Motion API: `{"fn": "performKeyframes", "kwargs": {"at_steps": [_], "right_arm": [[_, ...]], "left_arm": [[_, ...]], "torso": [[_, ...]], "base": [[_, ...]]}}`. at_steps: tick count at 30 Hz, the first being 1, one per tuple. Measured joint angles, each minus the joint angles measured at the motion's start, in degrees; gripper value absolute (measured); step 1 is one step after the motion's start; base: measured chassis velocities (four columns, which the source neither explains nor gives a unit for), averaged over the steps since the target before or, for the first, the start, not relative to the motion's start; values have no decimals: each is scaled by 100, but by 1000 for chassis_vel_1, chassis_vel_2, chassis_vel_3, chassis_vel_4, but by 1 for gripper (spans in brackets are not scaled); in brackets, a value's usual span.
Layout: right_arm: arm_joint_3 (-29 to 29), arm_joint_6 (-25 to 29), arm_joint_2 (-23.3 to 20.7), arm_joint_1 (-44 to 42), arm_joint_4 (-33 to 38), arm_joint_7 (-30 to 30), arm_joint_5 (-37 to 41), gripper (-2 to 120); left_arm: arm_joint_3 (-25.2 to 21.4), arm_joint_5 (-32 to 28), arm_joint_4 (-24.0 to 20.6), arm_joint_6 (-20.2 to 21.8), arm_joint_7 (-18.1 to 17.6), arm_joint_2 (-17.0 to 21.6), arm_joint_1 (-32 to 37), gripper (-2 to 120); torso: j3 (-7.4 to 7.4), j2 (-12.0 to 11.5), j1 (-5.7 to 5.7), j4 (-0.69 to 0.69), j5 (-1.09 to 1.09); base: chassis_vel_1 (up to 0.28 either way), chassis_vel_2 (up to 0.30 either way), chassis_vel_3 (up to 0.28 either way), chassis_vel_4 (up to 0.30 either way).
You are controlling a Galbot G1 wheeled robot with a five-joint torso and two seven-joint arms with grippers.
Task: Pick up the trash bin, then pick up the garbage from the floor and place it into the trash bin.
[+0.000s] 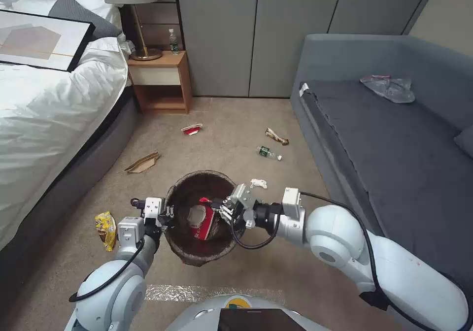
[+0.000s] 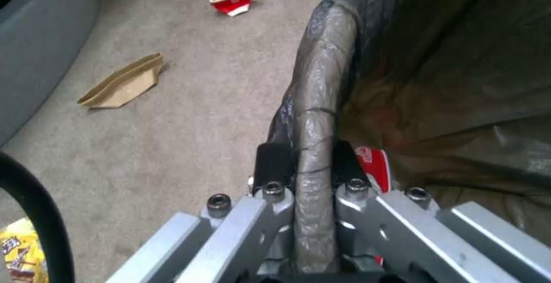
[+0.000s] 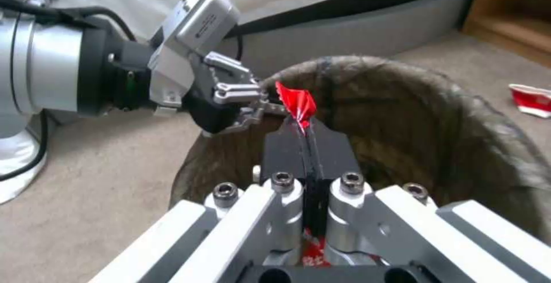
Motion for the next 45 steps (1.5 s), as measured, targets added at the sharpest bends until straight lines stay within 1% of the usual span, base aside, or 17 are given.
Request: {"fn": "performKeyframes", "kwargs": {"at_steps": [5, 8, 12, 15, 16, 19, 20, 22, 23, 25, 26, 29, 33, 38, 41, 44, 45], "right_arm": [[-163, -59, 46, 115, -79, 42, -62, 2], [-269, -63, 72, 147, -98, 140, -101, 17], [-324, -70, 86, 159, -99, 188, -109, 26], [-346, -88, 108, 191, -104, 234, -127, 41], [-346, -88, 108, 191, -104, 234, -127, 41], [-350, -98, 128, 231, -105, 258, -127, 56], [-350, -98, 128, 231, -105, 258, -127, 56], [-351, -99, 136, 235, -105, 280, -127, 67], [-351, -99, 136, 235, -105, 280, -127, 67], [-352, -98, 135, 234, -103, 296, -127, 76], [-352, -98, 135, 234, -103, 296, -127, 76], [-353, -96, 146, 250, -110, 309, -127, 92], [-353, -91, 153, 269, -113, 317, -122, 100], [-320, -47, 162, 272, -98, 350, -77, 100], [-183, 113, 175, 215, -55, 418, 22, 100], [211, 729, 140, -54, -38, 492, 61, 100], [211, 729, 140, -54, -38, 492, 61, 100]], "left_arm": [[-7, 3, -11, 0, 0, -11, 0, 2], [-6, 5, -11, 0, 0, -21, -8, 2], [-4, 5, -11, 0, 0, -31, -12, 2], [-5, 6, -11, 0, 1, -36, -12, 2], [-5, 6, -11, 0, 1, -36, -12, 2], [-4, 7, -10, 1, 2, -41, -12, 2], [-4, 7, -10, 1, 2, -41, -12, 2], [-3, 9, -7, 1, 3, -48, -15, 2], [-3, 9, -7, 1, 3, -48, -15, 2], [-3, 10, -4, 1, 3, -49, -18, 2], [-3, 10, -4, 1, 3, -49, -18, 2], [-3, 11, 4, 1, 5, -56, -27, 2], [-2, 12, 9, 1, 7, -63, -32, 2], [-2, 14, 14, 0, 8, -66, -36, 2], [-2, 15, 21, -1, 9, -72, -37, 2], [-10, 15, 22, -3, 11, -78, -39, 2], [-10, 15, 22, -3, 11, -78, -39, 2]], "torso": [[0, 0, 0, 0, 0], [0, 0, 0, -1, 0], [0, 0, 0, 0, 0], [0, 0, 0, -1, 0], [0, 0, 0, -1, 0], [0, 0, 0, 0, 0], [0, 0, 0, 0, 0], [0, 0, 0, 0, 0], [0, 0, 0, 0, 0], [0, 0, 0, 0, 0], [0, 0, 0, 0, 0], [0, 0, 0, -1, 0], [0, 0, 0, 0, 0], [0, 0, 0, -1, 0], [0, 0, 0, 0, 0], [0, 0, 0, -1, 1], [0, 0, 0, -1, 1]], "base": [[0, 0, 0, 0], [0, 0, 0, 0], [0, 0, 0, 0], [0, 0, 0, 0], [0, 0, 0, 0], [0, 0, 0, 0], [0, 0, 0, 0], [0, 0, 0, 0], [0, 0, 0, 0], [0, 0, 0, 0], [0, 0, 0, 0], [0, 0, 0, 0], [0, 0, 0, 0], [0, 0, 0, 0], [0, 0, 0, 0], [0, 0, 0, 0], [0, 0, 0, 0]]}}
